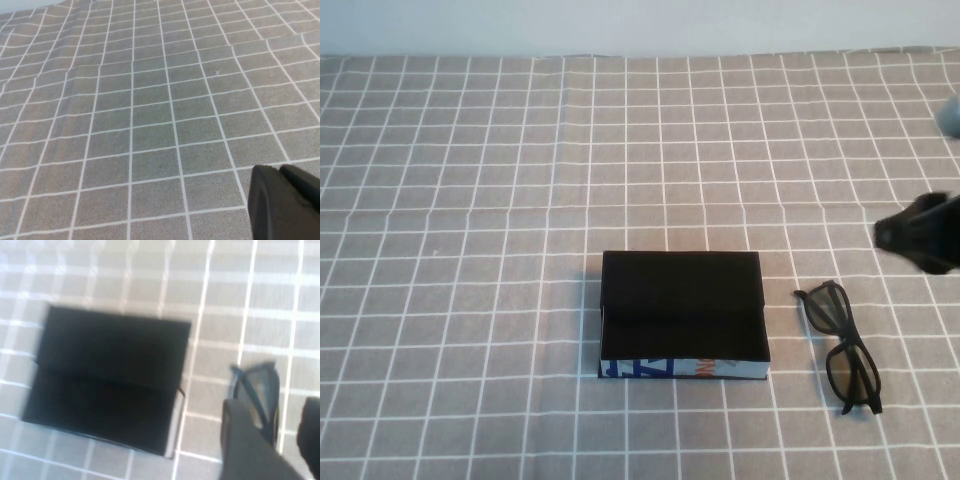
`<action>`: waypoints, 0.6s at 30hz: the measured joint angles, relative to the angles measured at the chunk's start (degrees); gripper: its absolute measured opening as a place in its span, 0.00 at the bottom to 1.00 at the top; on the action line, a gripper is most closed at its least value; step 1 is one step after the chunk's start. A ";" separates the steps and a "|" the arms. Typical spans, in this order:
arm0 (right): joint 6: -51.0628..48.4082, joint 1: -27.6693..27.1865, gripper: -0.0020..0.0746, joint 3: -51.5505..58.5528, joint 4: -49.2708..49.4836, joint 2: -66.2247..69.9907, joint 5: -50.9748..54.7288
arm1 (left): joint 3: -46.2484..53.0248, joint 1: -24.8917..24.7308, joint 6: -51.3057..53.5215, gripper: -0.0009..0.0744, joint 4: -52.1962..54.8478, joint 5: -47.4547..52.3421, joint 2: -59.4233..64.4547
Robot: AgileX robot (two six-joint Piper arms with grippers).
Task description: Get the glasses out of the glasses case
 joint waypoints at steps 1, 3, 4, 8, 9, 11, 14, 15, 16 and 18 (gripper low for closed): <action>0.00 0.00 0.31 0.10 -0.12 -1.89 0.28 | 0.00 0.00 0.00 0.01 0.00 0.00 0.00; 0.00 0.00 0.25 0.35 -0.23 -6.67 0.51 | 0.00 0.00 0.00 0.01 0.00 0.00 0.00; 0.00 0.00 0.21 0.44 -0.23 -8.60 0.51 | 0.00 0.00 0.00 0.01 0.00 0.00 0.00; 0.00 0.00 0.06 1.84 -0.33 -18.45 -1.01 | 0.00 0.00 0.00 0.01 0.00 0.00 0.00; 0.00 0.00 0.04 2.79 -0.33 -20.98 -1.79 | 0.00 0.00 0.00 0.01 0.00 0.00 0.00; 0.00 0.00 0.02 5.27 -0.33 -25.55 -3.39 | 0.00 0.00 0.00 0.01 0.00 0.00 0.00; 0.00 0.00 0.01 10.87 -0.33 -32.53 -6.10 | 0.00 0.00 0.00 0.01 0.00 0.00 0.00; 0.00 0.00 0.01 12.94 -0.33 -34.71 -7.21 | 0.00 0.00 0.00 0.01 0.00 0.00 0.00; 0.00 0.00 0.01 14.57 -0.33 -36.68 -8.23 | 0.00 0.00 0.00 0.01 0.00 0.00 0.00; 0.00 0.00 0.01 18.29 -0.33 -39.83 -10.09 | 0.00 0.00 0.00 0.01 0.00 0.00 0.00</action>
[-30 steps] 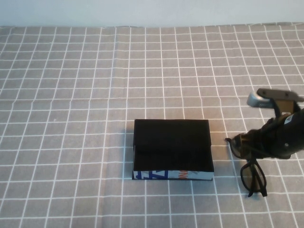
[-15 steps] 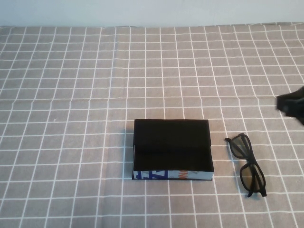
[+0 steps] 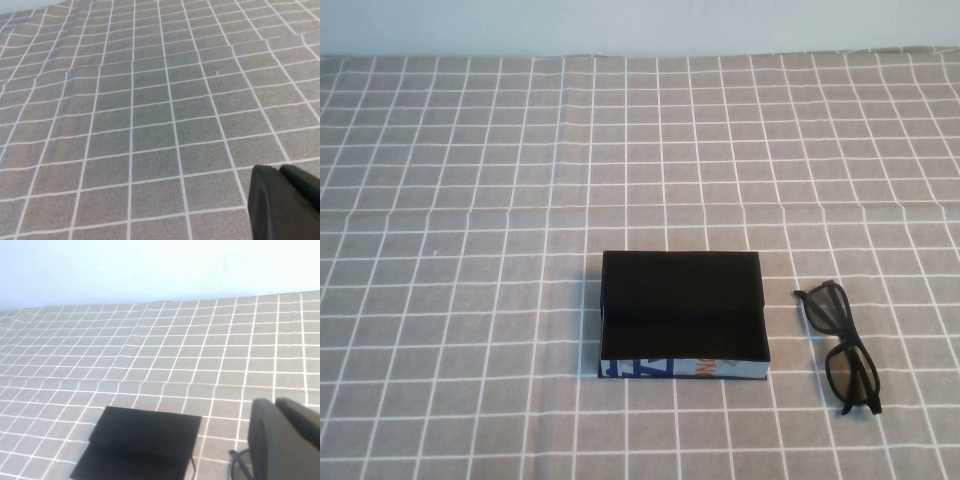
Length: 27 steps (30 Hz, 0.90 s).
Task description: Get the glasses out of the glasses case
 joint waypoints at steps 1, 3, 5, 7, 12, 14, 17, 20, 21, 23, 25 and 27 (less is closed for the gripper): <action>0.00 0.00 0.01 1.24 0.00 -1.00 -0.64 | 0.00 0.00 0.00 0.01 0.00 0.00 0.00; 0.00 0.00 0.01 3.47 0.00 -2.77 -1.59 | 0.00 0.00 0.00 0.01 0.00 0.00 0.00; 0.00 0.00 0.01 4.44 0.00 -3.57 -1.72 | 0.00 0.00 0.00 0.01 0.00 0.00 0.00; 0.00 0.00 0.01 4.91 -0.44 -3.98 -1.84 | 0.00 0.00 0.00 0.01 0.00 0.00 0.00; 0.00 0.00 0.01 8.45 -5.70 -3.97 -4.58 | 0.00 0.00 0.00 0.01 0.00 0.00 0.00; 0.00 0.00 0.01 10.38 -7.20 -4.35 -8.75 | 0.00 0.00 0.00 0.01 0.00 0.00 0.00; 0.00 0.00 0.01 14.62 -8.47 -5.40 -18.90 | 0.00 0.00 0.00 0.01 0.00 0.00 0.00; 0.00 0.00 0.01 18.79 -8.89 -6.33 -27.07 | 0.00 0.00 0.00 0.01 0.00 0.00 0.00; 0.00 0.00 0.01 20.13 -8.98 -6.44 -28.95 | 0.00 0.00 0.00 0.01 0.00 0.00 0.00; 0.00 0.00 0.01 22.74 -8.85 -6.68 -31.62 | 0.00 0.00 0.00 0.01 0.00 0.00 0.00; 0.00 -0.54 0.01 25.29 -8.13 -6.68 -32.05 | 0.00 0.00 0.00 0.01 0.00 0.00 0.00; 0.00 -2.74 0.01 26.64 -7.49 -7.90 -29.54 | 0.00 0.00 0.00 0.01 0.00 0.00 0.00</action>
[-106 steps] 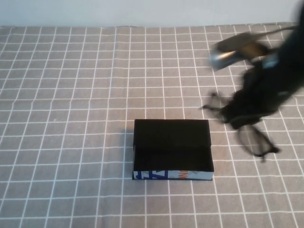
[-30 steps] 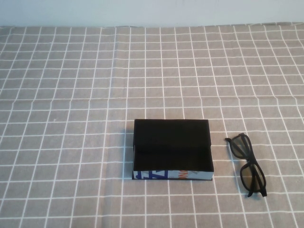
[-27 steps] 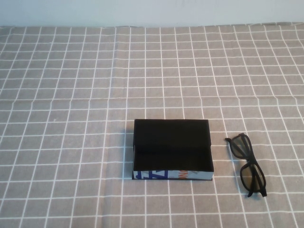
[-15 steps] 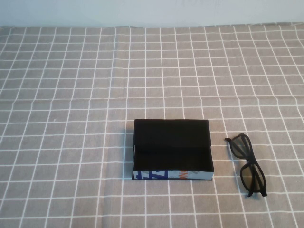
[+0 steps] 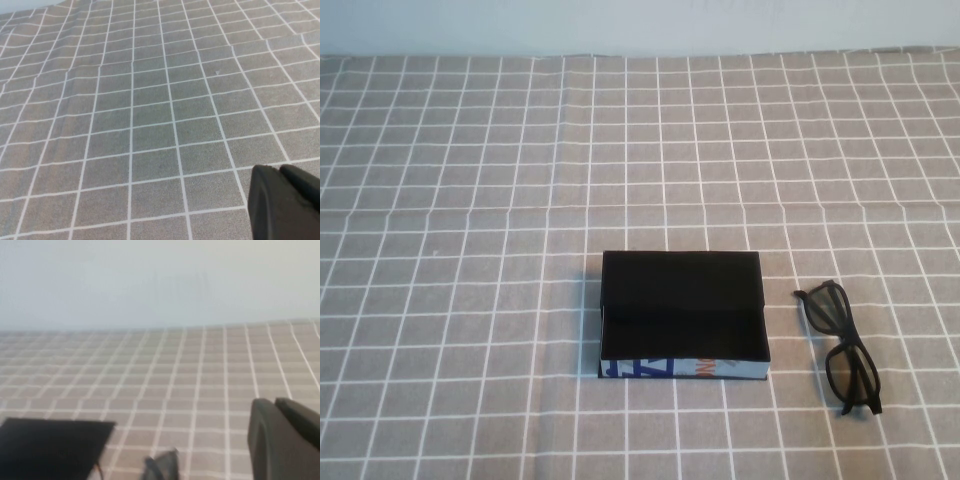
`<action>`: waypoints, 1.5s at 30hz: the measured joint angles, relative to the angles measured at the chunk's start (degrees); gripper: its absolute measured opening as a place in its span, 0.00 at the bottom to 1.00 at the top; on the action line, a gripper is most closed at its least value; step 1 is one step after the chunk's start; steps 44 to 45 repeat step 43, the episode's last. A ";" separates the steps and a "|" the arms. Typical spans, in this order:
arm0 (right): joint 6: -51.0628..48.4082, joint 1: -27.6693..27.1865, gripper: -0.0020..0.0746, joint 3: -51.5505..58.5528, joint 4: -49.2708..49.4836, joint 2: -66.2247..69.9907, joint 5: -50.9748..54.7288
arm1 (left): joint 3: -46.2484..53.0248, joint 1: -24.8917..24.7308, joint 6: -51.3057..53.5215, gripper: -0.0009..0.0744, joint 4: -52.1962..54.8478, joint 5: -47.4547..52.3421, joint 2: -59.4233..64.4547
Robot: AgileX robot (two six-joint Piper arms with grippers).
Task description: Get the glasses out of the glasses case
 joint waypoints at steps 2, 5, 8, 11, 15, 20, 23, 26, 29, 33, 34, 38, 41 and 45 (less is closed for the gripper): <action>0.00 -2.92 0.01 0.67 0.11 -2.21 3.70 | 0.00 0.00 0.00 0.01 0.00 0.00 0.00; 0.00 -8.49 0.01 1.34 -0.08 -6.07 8.07 | 0.00 0.00 0.00 0.01 0.00 0.00 0.00; 0.00 -13.08 0.01 4.02 -0.94 -10.80 9.52 | 0.00 0.00 0.00 0.01 0.00 0.00 0.00; 0.14 -15.46 0.00 7.64 -1.28 -15.23 10.76 | 0.00 0.00 0.00 0.01 0.00 0.00 0.00; 0.27 -15.93 0.00 8.66 -1.37 -18.10 15.13 | 0.00 0.00 0.00 0.01 0.00 0.00 0.00; 1.81 -16.03 0.00 8.66 -1.37 -18.35 20.68 | 0.00 0.00 0.00 0.01 0.00 0.00 0.00; 2.68 -16.03 0.00 8.70 -1.37 -18.47 22.21 | 0.00 0.00 0.00 0.01 0.00 0.00 0.00; 2.82 -16.03 0.00 8.70 -1.48 -18.58 22.75 | 0.00 0.00 0.00 0.01 0.00 0.00 0.00; 2.82 -16.03 0.00 8.70 -1.48 -18.58 22.80 | 0.00 0.00 0.00 0.01 0.00 0.00 0.00; 2.82 -15.92 0.00 8.70 -1.58 -18.58 22.90 | 0.00 0.00 0.00 0.01 0.00 0.00 0.00; 2.82 -15.92 0.00 8.70 -1.58 -18.58 22.89 | 0.00 0.00 0.00 0.01 0.00 0.00 0.00; 2.82 -15.92 0.00 8.70 -1.58 -18.58 22.89 | 0.00 0.00 0.00 0.01 0.00 0.00 0.00; 2.82 -15.92 0.00 8.70 -1.58 -18.58 22.89 | 0.00 0.00 0.00 0.01 0.00 0.00 0.00; 2.82 -15.92 0.00 8.70 -1.58 -18.58 22.89 | 0.00 0.00 0.00 0.01 0.00 0.00 0.00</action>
